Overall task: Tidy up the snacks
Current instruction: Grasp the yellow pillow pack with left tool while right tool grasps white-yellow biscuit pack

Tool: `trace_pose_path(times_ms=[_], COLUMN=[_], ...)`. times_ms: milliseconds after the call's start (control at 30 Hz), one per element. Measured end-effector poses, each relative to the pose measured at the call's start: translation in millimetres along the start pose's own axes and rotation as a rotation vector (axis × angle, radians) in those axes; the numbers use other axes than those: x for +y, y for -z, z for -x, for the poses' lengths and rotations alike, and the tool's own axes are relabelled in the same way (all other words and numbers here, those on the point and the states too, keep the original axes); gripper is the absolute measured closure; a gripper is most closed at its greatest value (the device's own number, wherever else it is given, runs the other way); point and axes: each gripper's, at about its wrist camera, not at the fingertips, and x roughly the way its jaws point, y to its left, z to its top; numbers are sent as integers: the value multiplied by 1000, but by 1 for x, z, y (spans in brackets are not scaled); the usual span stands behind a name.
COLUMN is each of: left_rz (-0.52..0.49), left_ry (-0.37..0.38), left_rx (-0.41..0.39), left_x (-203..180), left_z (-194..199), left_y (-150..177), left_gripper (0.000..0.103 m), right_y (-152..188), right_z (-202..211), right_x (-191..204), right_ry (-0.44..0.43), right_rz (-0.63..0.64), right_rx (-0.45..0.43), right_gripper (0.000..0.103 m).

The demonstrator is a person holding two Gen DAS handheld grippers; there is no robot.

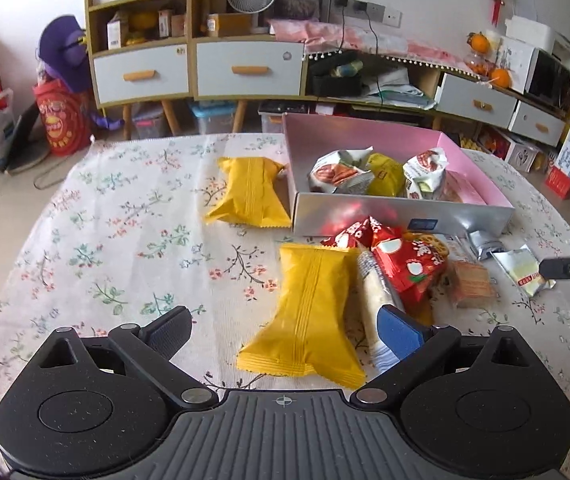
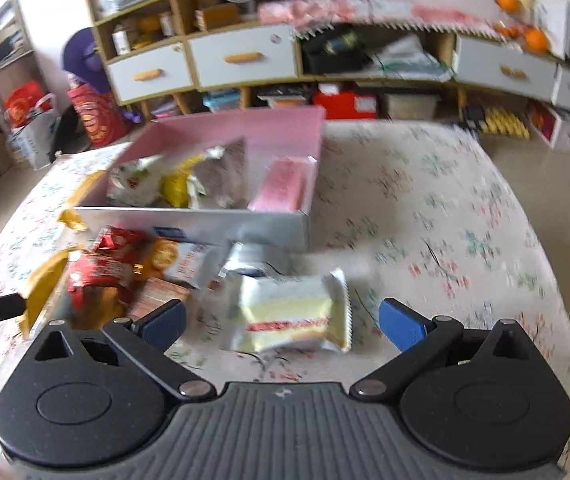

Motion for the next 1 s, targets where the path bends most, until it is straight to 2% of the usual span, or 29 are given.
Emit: trace_pose_path(times_ms=[233,433,533,667,867,1000], left_rz=[0,-25,-20,-5,13,10], left_ry=[66,91,93,88,89,89], left_rx=[-7,21,32,49,91,92], left_x=[8,4,6,9,11,7], left_z=[-13,-30,-34,-39,-45,-42], left_y=[-4,-4,-5,-6,-3,-3], left_gripper=[4,7,9,16,41,51], right_y=[8,12,16,19,15,10], right_z=[-31,-35,-32,-27,-27,-29], right_x=[-13,10,19,24,20,17], right_ry=[29,44,21,-1,-25,-24], right_rz=[-61,92,155,186,199,198], right_rx=[59,21,9,-3,-4,-4], right_gripper=[0,0,0,0,0,8])
